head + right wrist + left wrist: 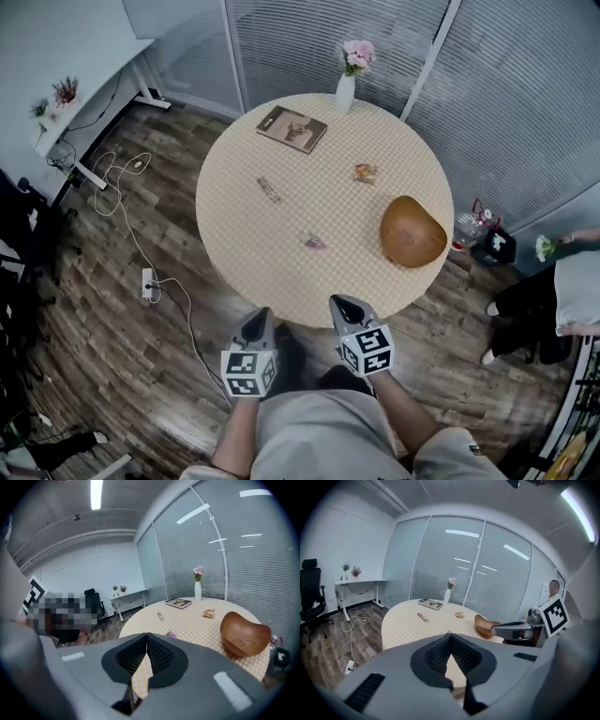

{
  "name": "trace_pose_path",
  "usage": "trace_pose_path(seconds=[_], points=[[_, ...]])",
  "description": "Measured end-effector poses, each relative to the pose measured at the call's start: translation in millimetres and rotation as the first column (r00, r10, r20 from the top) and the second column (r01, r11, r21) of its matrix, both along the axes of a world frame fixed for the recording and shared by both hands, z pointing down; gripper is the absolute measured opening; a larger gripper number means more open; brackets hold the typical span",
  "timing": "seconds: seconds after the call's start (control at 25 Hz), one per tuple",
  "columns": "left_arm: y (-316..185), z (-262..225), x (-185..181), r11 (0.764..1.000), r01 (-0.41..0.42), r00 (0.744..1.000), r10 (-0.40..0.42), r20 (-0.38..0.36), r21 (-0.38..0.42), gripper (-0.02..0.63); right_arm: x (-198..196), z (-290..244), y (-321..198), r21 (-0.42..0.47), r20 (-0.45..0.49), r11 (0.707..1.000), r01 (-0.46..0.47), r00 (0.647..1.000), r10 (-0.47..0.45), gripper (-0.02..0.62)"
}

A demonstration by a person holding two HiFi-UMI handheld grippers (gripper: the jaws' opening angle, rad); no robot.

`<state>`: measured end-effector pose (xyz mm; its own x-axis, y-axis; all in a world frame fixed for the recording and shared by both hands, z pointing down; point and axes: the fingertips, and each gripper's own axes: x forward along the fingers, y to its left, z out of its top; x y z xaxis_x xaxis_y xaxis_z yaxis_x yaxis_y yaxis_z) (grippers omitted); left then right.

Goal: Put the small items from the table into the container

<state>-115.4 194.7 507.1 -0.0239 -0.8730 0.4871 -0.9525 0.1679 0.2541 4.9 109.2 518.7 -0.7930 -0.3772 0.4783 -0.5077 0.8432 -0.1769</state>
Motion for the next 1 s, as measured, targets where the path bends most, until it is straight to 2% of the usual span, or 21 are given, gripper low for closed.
trace_pose_path(seconds=[0.16,0.32,0.76,1.0], points=[[-39.5,-1.7,-23.2,1.000,-0.025,1.000,0.025,-0.002,-0.010,0.005,-32.7,17.4,-40.0,0.001,-0.053,0.999,0.044,0.998,-0.043,0.002],[-61.8,4.3,-33.5,0.999,-0.012,1.000,0.011,-0.010,-0.030,0.005,-52.5,44.6,-71.8,0.000,-0.126,0.994,0.110,0.986,-0.109,0.028],[-74.6,15.9,-37.6,0.988,0.131,0.990,-0.134,-0.042,-0.081,0.005,-96.9,124.0,-131.9,0.003,-0.270,0.959,0.283,0.924,-0.272,0.213],[-82.6,24.2,-35.1,0.977,0.187,0.980,-0.193,-0.045,-0.107,0.005,-111.3,158.9,-148.5,-0.049,-0.343,0.934,0.354,0.872,-0.349,0.238]])
